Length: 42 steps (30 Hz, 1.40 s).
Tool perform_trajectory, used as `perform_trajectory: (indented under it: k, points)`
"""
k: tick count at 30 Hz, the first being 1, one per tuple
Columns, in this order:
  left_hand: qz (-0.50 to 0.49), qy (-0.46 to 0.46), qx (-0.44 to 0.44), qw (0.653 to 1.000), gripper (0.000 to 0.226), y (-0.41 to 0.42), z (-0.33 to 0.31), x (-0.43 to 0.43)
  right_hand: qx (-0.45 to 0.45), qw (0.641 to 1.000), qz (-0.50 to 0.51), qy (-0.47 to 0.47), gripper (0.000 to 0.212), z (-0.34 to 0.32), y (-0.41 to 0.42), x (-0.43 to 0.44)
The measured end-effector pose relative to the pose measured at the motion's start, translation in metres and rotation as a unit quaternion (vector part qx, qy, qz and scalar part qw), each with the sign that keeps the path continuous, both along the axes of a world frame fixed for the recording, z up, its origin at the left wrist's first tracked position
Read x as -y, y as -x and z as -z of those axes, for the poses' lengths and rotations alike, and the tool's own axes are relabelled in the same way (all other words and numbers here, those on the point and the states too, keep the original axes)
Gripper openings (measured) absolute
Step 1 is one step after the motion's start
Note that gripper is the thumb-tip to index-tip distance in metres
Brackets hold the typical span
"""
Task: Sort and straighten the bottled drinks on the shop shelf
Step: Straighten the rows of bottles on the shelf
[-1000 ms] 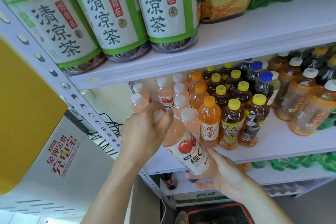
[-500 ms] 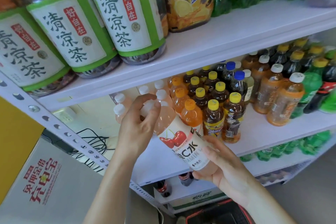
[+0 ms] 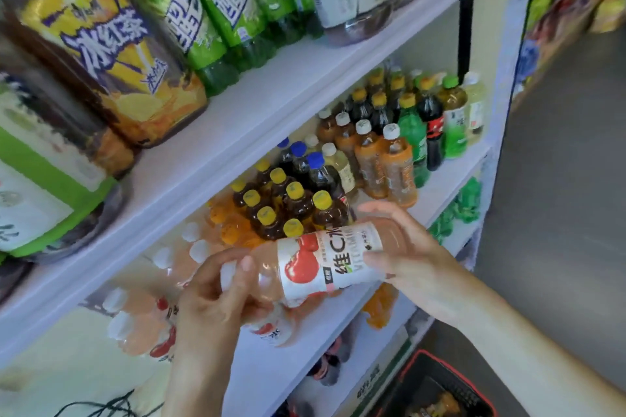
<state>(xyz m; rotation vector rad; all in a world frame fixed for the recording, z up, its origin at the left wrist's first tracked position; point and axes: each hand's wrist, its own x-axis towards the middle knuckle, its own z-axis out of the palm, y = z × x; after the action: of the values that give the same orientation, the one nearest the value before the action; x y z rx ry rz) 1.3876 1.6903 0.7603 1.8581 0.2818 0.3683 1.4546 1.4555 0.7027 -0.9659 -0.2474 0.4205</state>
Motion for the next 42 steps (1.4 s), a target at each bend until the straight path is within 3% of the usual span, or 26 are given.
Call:
perform_trajectory:
  k: [2, 6, 12, 15, 19, 22, 26, 30, 32, 34, 36, 42]
  points:
    - [0.031, 0.004, 0.018, 0.999, 0.038, -0.005, -0.002, 0.004, -0.036, 0.999, -0.024, 0.017, 0.045, -0.011, -0.004, 0.013]
    - [0.100, 0.025, 0.022, 0.994, 0.051, -0.014, -0.006, 0.012, -0.020, 0.990, -0.059, 0.126, 0.050, -0.024, -0.006, 0.040]
    - [0.134, 0.063, -0.024, 0.989, 0.054, -0.029, -0.010, 0.030, 0.074, 0.991, 0.016, 0.108, 0.044, -0.027, 0.004, 0.056]
    - [0.106, 0.065, -0.023, 0.992, 0.058, -0.034, -0.010, 0.042, 0.108, 0.987, 0.050, 0.113, 0.056, -0.027, 0.009, 0.060]
    - [0.115, 0.145, 0.035, 0.982, 0.049, -0.034, -0.007, 0.050, 0.076, 0.995, 0.052, 0.036, 0.064, -0.029, 0.007, 0.064]
    - [0.162, 0.129, 0.066, 0.976, 0.066, -0.032, -0.008, 0.049, 0.011, 0.989, 0.075, 0.126, 0.018, -0.041, 0.001, 0.062]
    - [0.223, 0.162, 0.083, 0.958, 0.071, -0.031, -0.007, 0.048, -0.007, 0.991, 0.046, 0.126, 0.040, -0.039, 0.008, 0.069]
    - [0.245, 0.226, 0.071, 0.940, 0.073, -0.031, -0.006, 0.048, 0.043, 0.994, 0.060, 0.079, 0.036, -0.040, 0.015, 0.068]
    - [0.201, 0.203, 0.037, 0.958, 0.057, -0.029, -0.010, 0.046, 0.068, 0.993, 0.059, 0.071, 0.033, -0.039, 0.016, 0.064]
    - [0.144, 0.105, -0.020, 0.984, 0.040, -0.025, -0.017, 0.043, 0.100, 0.991, 0.058, 0.066, 0.036, -0.039, 0.018, 0.061]
    - [0.122, 0.023, -0.052, 0.991, 0.045, -0.022, -0.018, 0.039, 0.130, 0.986, 0.059, 0.081, 0.042, -0.036, 0.015, 0.060]
    - [0.063, 0.017, 0.062, 0.996, 0.041, -0.009, -0.015, 0.032, 0.146, 0.983, -0.033, 0.107, 0.063, -0.033, 0.011, 0.049]
